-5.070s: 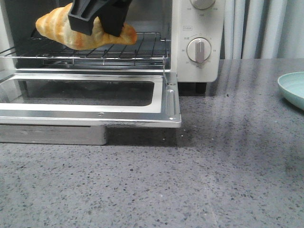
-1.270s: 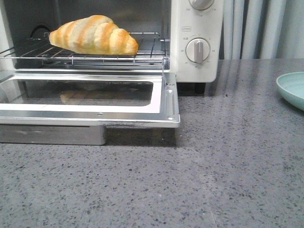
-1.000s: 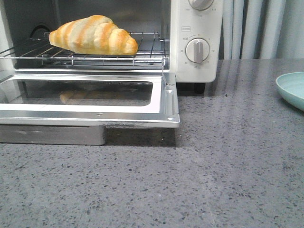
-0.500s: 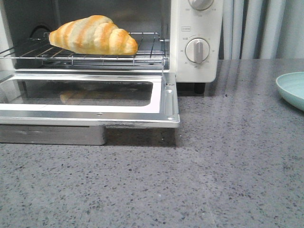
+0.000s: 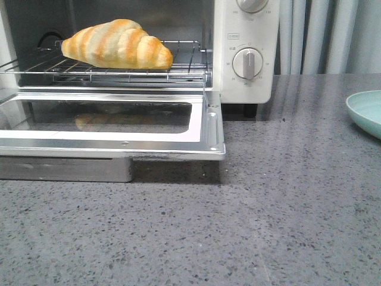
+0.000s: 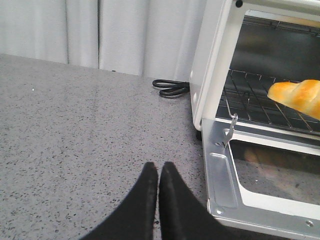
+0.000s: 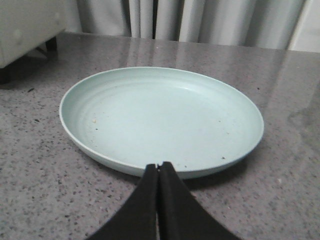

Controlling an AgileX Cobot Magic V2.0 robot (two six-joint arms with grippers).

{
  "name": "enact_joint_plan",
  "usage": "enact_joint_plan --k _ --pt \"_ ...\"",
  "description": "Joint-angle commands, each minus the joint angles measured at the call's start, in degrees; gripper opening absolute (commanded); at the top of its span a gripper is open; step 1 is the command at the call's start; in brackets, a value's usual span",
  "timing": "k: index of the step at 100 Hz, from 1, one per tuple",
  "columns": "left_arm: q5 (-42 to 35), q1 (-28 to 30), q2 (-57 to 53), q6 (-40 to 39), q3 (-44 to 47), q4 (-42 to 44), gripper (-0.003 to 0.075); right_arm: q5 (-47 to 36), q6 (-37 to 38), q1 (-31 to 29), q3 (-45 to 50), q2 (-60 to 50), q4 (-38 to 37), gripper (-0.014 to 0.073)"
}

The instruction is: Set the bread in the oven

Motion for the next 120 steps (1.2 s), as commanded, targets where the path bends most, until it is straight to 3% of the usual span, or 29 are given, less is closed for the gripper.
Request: enact_joint_plan --k 1,41,120 --pt "-4.7 0.1 -1.2 0.0 -1.6 -0.9 -0.0021 -0.3 -0.5 -1.6 0.7 -1.1 0.0 -0.0076" --pt "-4.7 0.1 -1.2 0.0 -1.6 -0.9 -0.0021 5.7 -0.5 -2.3 0.7 -1.8 0.0 -0.0076" --pt "-4.7 0.1 -1.2 0.0 -1.6 -0.9 -0.0021 5.6 -0.5 -2.3 0.7 -1.8 0.0 -0.0076"
